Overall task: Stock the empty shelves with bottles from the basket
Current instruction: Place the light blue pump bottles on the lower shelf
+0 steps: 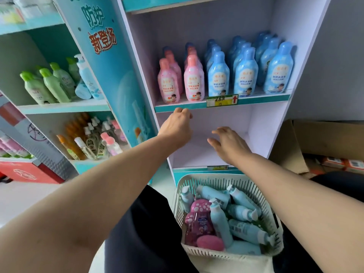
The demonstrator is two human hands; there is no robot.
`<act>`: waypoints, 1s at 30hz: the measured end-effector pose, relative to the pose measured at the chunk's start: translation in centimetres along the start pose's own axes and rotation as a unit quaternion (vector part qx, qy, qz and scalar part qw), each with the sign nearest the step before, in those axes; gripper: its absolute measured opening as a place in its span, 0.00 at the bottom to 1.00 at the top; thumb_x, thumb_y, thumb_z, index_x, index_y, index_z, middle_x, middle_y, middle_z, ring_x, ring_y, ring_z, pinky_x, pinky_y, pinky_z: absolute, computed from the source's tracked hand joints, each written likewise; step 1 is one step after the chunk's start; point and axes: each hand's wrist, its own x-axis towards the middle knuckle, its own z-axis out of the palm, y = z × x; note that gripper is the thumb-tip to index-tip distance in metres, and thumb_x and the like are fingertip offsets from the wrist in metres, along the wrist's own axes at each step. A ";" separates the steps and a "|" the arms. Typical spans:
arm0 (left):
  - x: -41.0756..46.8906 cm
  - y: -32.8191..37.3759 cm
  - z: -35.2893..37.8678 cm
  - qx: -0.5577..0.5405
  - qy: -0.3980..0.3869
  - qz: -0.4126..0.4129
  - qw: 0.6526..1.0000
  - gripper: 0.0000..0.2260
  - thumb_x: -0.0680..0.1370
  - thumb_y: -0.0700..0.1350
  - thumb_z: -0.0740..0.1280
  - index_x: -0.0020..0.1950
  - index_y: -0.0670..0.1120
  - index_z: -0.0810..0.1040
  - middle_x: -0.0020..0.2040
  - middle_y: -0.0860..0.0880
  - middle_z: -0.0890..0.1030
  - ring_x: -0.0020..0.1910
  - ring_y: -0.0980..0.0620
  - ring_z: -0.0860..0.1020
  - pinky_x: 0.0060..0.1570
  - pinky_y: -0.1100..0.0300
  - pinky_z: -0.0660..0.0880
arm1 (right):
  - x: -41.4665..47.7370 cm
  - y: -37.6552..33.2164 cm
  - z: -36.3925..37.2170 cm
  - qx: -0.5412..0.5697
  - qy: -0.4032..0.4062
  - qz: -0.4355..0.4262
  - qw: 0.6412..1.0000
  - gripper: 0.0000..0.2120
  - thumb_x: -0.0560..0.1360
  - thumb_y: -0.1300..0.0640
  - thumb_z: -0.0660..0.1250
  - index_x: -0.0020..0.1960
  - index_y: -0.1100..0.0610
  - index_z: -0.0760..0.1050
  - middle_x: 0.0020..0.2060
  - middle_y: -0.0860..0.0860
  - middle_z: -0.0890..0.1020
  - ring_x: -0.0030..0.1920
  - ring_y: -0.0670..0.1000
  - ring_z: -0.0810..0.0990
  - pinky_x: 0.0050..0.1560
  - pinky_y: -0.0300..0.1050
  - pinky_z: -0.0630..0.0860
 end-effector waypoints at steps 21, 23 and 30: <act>-0.9 -4.8 17.8 0.138 -0.344 0.053 0.927 0.16 0.76 0.39 0.64 0.64 0.45 0.71 0.61 0.44 0.75 0.56 0.44 0.77 0.52 0.52 0.76 | -3.9 9.8 15.4 0.026 -0.251 0.131 0.959 0.20 0.79 0.52 0.60 0.69 0.54 0.67 0.66 0.54 0.74 0.64 0.55 0.73 0.61 0.48 0.70; -0.3 -4.6 18.7 0.139 -0.363 0.070 0.918 0.17 0.76 0.41 0.67 0.64 0.45 0.72 0.62 0.44 0.75 0.59 0.44 0.76 0.55 0.51 0.75 | -3.9 10.0 17.1 0.031 -0.282 0.122 0.951 0.19 0.79 0.53 0.58 0.69 0.54 0.66 0.66 0.53 0.73 0.65 0.54 0.72 0.61 0.48 0.70; 1.5 -4.3 19.6 0.113 -0.389 0.094 0.909 0.14 0.76 0.41 0.66 0.62 0.41 0.75 0.60 0.43 0.78 0.58 0.44 0.75 0.57 0.51 0.74 | -3.6 9.5 20.9 -0.006 -0.351 0.065 0.934 0.21 0.78 0.56 0.60 0.70 0.57 0.67 0.65 0.58 0.69 0.64 0.58 0.70 0.61 0.52 0.70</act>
